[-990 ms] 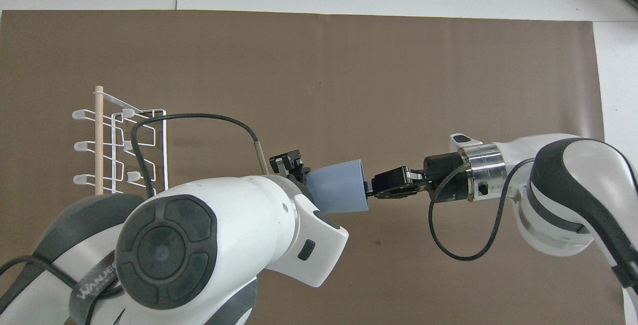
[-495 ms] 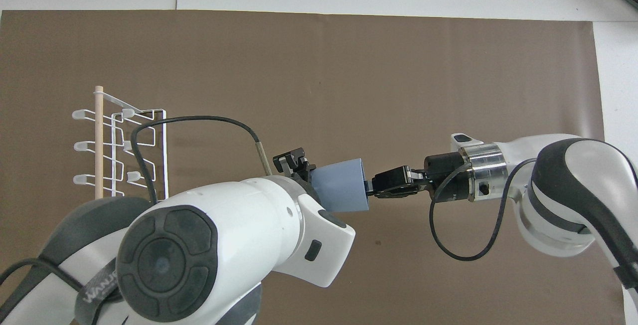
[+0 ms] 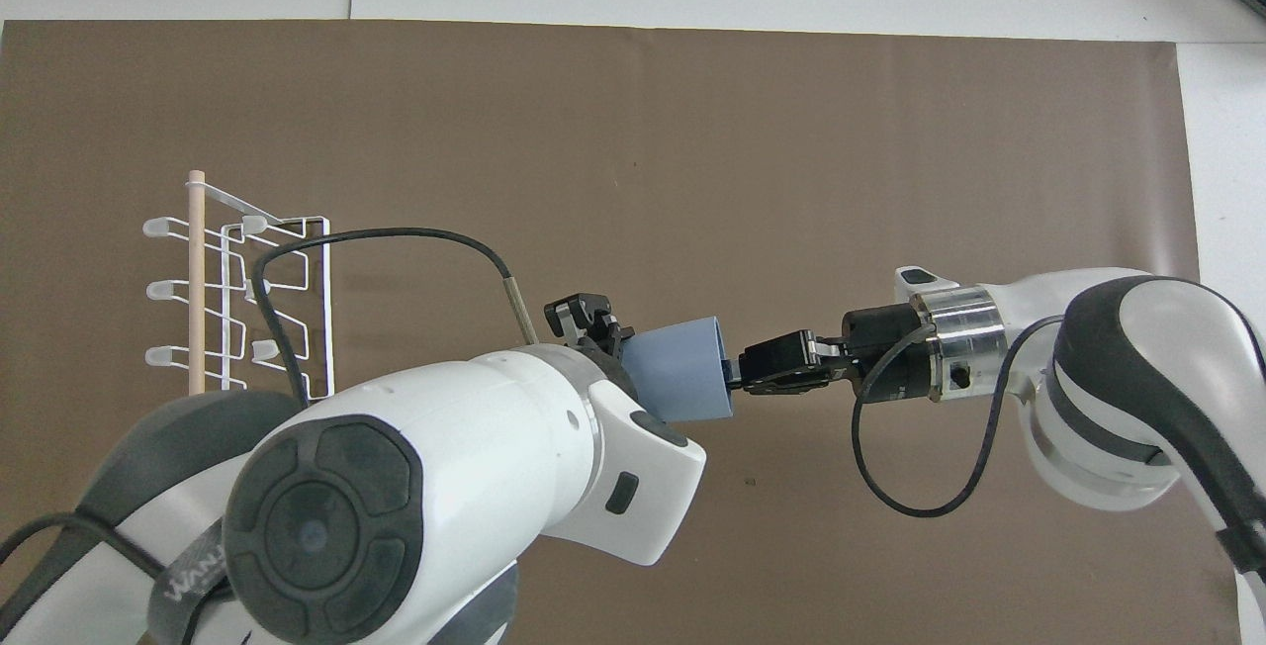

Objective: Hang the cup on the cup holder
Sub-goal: 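Grasp the cup bottom with the left gripper from the right gripper, then open the right gripper and withdraw it while the left gripper pulls back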

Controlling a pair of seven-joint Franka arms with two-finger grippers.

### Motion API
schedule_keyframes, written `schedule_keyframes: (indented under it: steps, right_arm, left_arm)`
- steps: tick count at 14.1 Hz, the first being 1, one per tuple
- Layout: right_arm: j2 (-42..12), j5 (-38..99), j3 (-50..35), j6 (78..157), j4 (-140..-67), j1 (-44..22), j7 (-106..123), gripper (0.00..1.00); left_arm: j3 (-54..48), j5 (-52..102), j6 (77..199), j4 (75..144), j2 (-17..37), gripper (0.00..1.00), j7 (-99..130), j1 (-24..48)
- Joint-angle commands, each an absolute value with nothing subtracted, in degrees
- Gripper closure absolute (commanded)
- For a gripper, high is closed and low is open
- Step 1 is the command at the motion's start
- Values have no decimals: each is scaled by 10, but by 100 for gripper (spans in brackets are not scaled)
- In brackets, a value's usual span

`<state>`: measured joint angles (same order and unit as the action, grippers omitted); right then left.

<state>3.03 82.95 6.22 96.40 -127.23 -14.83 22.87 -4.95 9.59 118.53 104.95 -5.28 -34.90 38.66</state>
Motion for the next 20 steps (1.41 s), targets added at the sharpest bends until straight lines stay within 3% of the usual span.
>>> schedule_keyframes:
  steps: [1,4,6,8,10,16,20]
  right_arm:
    - [42,849,62,977,-1278,-151,219,100]
    - [41,847,62,976,-1275,-148,212,96]
    - [41,846,63,973,-1274,-145,207,45]
    - [40,845,63,971,-1273,-138,196,18]
    - [40,838,64,971,-1273,-130,195,3]
    - [39,604,68,997,-1227,-79,153,0]
    - [33,486,65,1127,-1223,-83,150,0]
  left_arm:
    - [-51,95,1194,1071,-68,100,-305,397]
    - [-50,95,1185,1071,-68,100,-304,401]
    - [-50,95,1182,1071,-68,100,-304,395]
    - [-49,95,1177,1071,-68,100,-304,391]
    - [-47,96,1145,1068,-68,100,-300,387]
    - [-45,14,1060,1063,-69,100,-297,325]
    - [-43,-72,996,1035,-62,100,-302,292]
